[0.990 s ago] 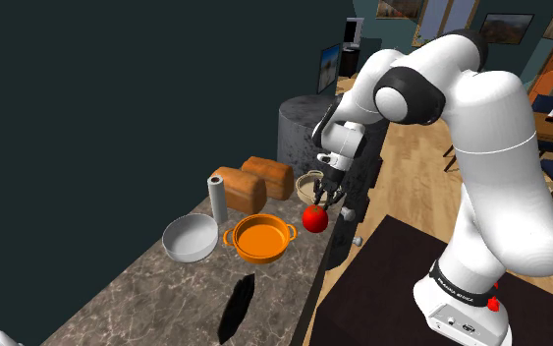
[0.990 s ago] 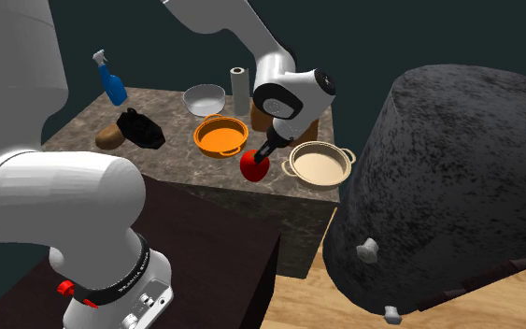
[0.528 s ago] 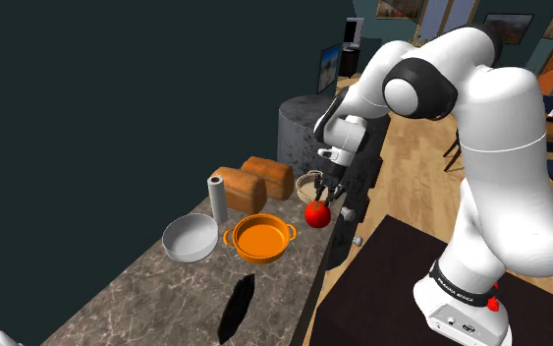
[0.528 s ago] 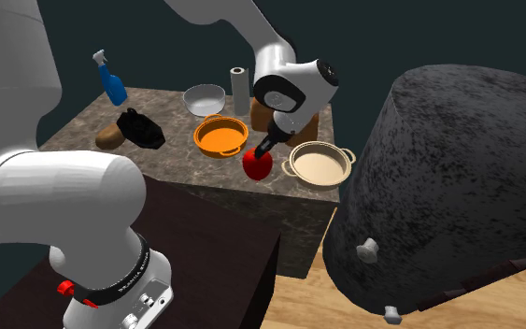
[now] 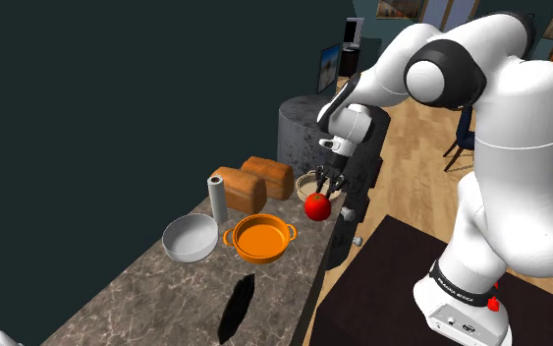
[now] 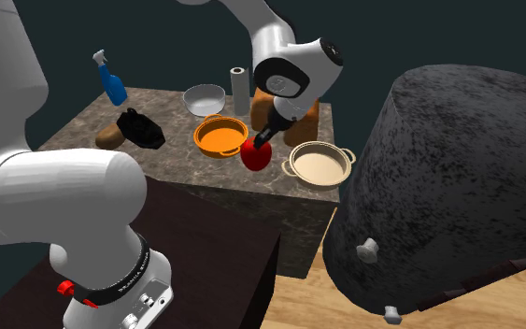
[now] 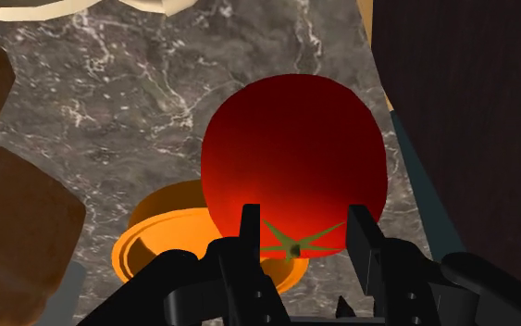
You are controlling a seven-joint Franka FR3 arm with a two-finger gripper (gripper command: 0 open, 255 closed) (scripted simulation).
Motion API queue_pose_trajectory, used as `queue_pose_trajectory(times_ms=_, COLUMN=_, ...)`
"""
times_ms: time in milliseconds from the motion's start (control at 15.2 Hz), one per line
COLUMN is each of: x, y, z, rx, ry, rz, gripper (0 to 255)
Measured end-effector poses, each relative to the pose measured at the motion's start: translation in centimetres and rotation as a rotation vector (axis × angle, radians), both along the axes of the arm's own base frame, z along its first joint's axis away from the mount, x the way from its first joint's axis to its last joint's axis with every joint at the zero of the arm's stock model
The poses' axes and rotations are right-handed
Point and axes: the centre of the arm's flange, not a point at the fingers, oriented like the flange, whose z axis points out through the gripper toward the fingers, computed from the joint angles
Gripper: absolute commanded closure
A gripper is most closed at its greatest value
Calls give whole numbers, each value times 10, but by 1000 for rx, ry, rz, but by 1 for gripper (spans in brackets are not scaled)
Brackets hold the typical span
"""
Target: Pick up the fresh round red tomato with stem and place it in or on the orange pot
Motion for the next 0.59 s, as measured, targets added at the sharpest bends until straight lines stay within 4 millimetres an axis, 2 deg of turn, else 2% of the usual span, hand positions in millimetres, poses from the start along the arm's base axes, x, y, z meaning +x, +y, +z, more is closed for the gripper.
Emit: queue_pose_trajectory(times_ms=594, x=1, y=1, z=46, rx=0, ry=0, rz=0, gripper=255)
